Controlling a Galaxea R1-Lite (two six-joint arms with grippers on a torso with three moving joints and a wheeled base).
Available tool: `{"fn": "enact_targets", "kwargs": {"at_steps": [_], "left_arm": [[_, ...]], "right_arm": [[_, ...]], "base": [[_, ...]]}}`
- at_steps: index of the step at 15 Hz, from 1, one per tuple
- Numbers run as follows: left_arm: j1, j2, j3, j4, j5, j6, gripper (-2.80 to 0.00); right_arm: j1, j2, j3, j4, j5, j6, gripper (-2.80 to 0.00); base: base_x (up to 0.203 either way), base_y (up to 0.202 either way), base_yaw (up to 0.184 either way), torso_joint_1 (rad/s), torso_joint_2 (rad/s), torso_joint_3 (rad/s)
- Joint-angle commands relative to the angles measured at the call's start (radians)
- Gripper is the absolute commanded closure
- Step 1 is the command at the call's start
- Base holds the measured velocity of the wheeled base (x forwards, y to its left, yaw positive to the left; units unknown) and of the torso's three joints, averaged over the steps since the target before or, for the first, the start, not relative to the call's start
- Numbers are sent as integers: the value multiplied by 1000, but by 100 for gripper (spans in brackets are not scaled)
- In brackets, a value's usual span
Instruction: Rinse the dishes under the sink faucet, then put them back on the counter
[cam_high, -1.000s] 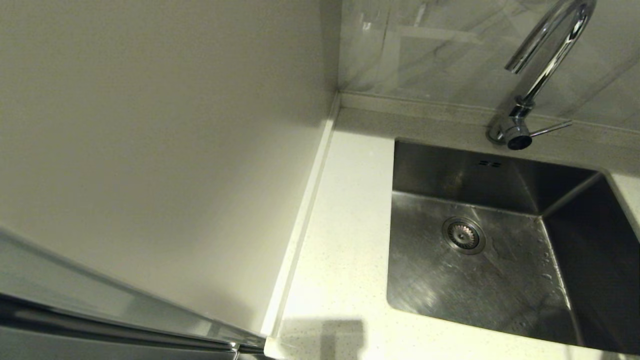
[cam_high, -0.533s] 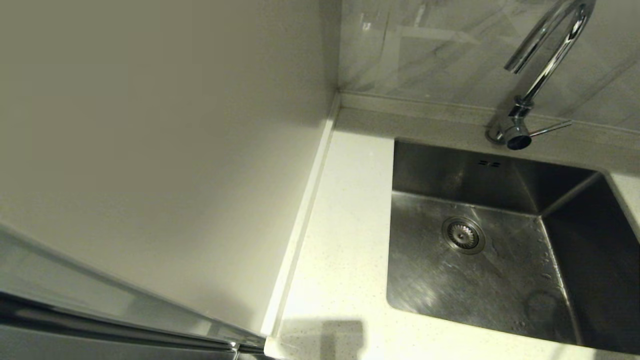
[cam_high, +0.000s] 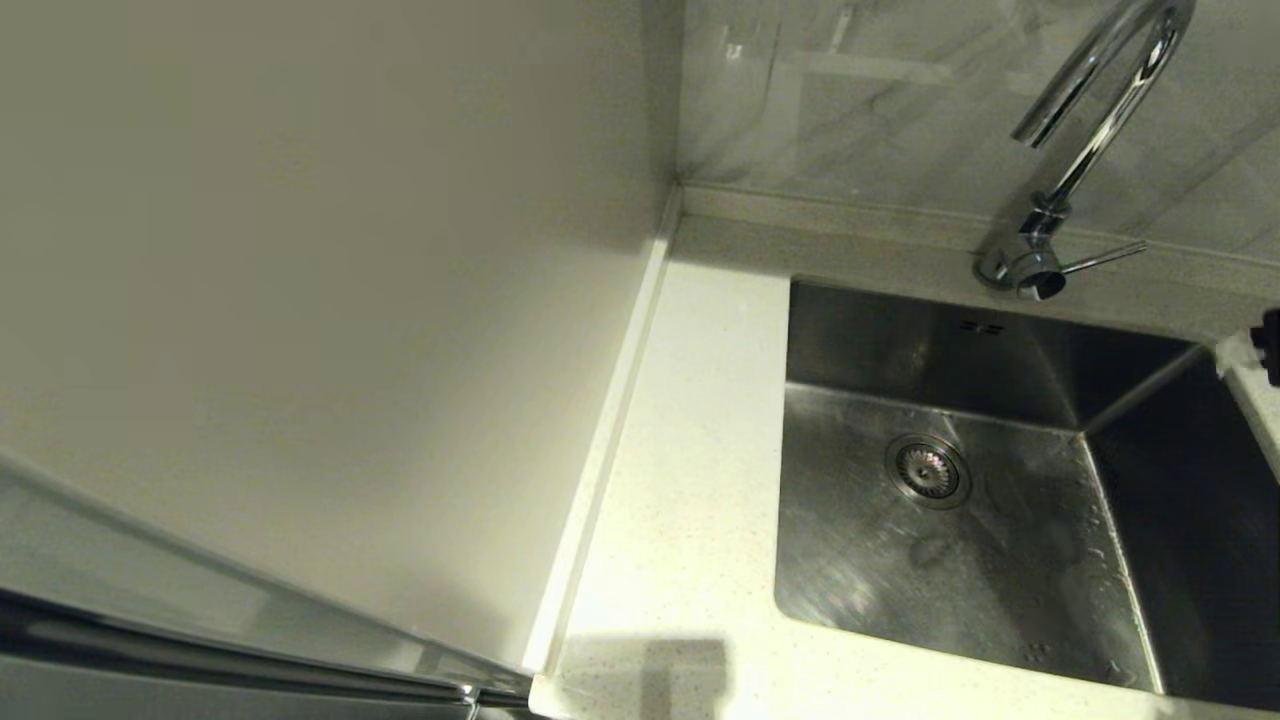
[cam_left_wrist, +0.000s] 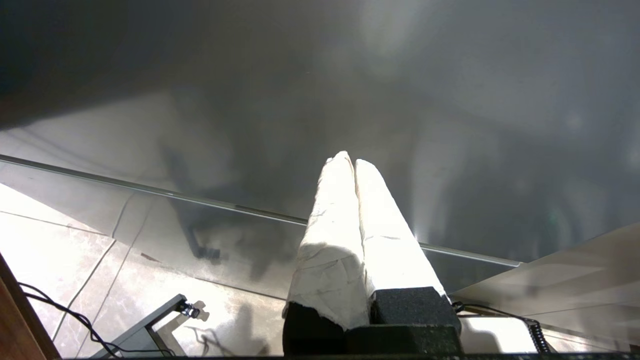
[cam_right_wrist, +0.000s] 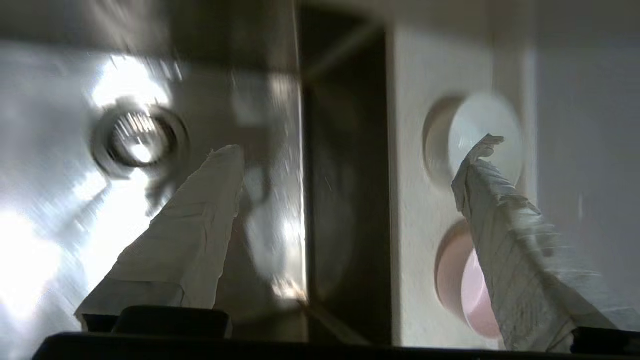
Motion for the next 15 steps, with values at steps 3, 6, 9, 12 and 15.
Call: {"fn": "enact_targets", "kwargs": {"at_steps": [3,6,9,12,15], "left_arm": [[1,-5,0,-1,0,1,0],[0,-4,0,-1,0,-1,0],[1,-5,0,-1,0,-1,0],[-1,-3,0,-1,0,-1,0],[0,-3,0,-1,0,-1,0]], "right_arm": [[80,-111,-56,14,-61,0,-280],[81,-182,-40,33,-73,-12,-280],[80,-268,-8,53,-67,-11,-280],[81,-393,96,43,-51,9,0],[76,-575,266,-25,-20,23,0]], "base": [[0,0,0,0,0,0],[0,0,0,0,0,0],[0,0,0,0,0,0],[0,0,0,0,0,0],[0,0,0,0,0,0]]}}
